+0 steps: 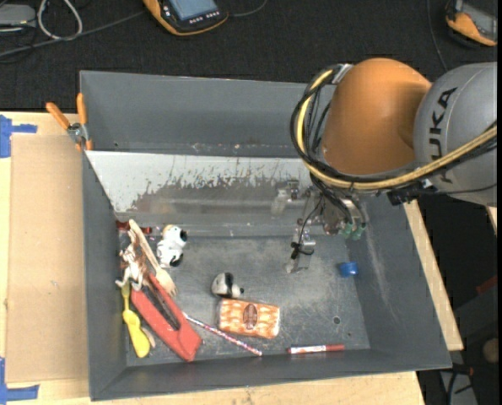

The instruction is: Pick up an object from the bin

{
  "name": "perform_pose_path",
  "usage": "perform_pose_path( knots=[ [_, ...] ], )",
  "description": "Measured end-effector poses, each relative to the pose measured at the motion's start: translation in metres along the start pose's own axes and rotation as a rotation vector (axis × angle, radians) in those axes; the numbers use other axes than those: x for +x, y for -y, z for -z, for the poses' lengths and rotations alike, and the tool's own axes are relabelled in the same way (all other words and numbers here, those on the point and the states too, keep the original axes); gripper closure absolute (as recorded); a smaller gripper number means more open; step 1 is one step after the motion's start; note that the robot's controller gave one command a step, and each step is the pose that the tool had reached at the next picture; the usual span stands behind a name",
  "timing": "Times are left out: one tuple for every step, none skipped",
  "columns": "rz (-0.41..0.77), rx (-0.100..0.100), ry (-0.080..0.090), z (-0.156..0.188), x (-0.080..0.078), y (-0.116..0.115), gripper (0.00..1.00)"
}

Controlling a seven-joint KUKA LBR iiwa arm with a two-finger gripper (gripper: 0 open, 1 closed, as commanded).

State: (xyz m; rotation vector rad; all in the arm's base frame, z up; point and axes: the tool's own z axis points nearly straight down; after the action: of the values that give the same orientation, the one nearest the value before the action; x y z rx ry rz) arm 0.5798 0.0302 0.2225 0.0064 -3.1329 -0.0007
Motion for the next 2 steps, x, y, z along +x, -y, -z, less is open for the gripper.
perform_pose_path(
  knots=[
    [-0.001, 0.000, 0.008, 0.004, -0.001, 0.000, 0.00],
    [0.050, 0.000, 0.009, -0.087, 0.040, -0.024, 0.00]
  ],
)
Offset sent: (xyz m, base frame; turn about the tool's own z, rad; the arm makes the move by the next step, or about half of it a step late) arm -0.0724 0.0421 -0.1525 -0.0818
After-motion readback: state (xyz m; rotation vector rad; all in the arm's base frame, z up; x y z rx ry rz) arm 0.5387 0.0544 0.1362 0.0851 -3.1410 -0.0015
